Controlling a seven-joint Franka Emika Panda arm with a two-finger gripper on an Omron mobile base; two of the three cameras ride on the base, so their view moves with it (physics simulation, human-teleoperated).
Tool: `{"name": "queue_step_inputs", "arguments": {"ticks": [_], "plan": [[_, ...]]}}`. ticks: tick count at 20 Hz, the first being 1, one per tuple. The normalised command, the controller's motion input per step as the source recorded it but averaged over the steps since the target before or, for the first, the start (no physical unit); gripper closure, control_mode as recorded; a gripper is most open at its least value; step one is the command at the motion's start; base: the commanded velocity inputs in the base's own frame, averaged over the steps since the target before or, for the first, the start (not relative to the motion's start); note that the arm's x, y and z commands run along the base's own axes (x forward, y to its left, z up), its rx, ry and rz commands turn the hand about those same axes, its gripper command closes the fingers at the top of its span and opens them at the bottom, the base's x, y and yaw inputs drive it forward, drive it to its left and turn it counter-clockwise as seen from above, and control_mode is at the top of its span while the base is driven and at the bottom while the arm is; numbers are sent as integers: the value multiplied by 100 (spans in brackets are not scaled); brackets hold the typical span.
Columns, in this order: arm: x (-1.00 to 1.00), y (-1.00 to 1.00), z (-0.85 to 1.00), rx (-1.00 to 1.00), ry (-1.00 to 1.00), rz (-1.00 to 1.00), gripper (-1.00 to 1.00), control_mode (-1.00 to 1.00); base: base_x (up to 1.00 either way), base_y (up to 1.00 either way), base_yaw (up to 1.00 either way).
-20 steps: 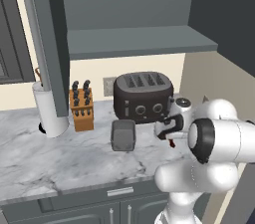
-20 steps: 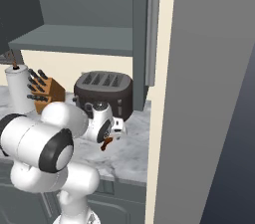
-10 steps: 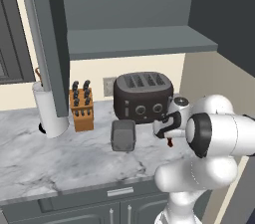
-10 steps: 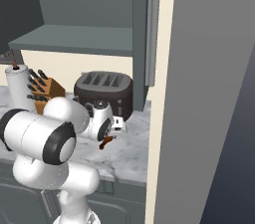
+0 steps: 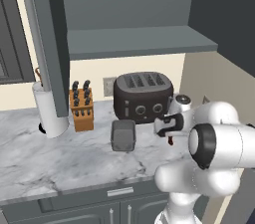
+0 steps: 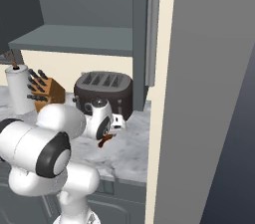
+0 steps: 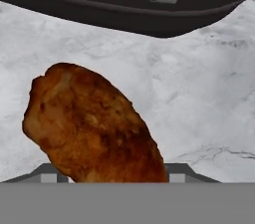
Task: Retrieve the tupperware from the cabinet, then place the raw meat into the tupperware to avoid contamination.
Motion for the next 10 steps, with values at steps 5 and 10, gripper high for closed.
{"name": "queue_step_inputs", "arguments": {"ticks": [5, 10], "plan": [[-14, 0, 66, 0, -2, 0, 100, -100, 0, 0, 0], [-16, 1, 68, 0, -1, 0, 100, -100, 0, 0, 0]]}}
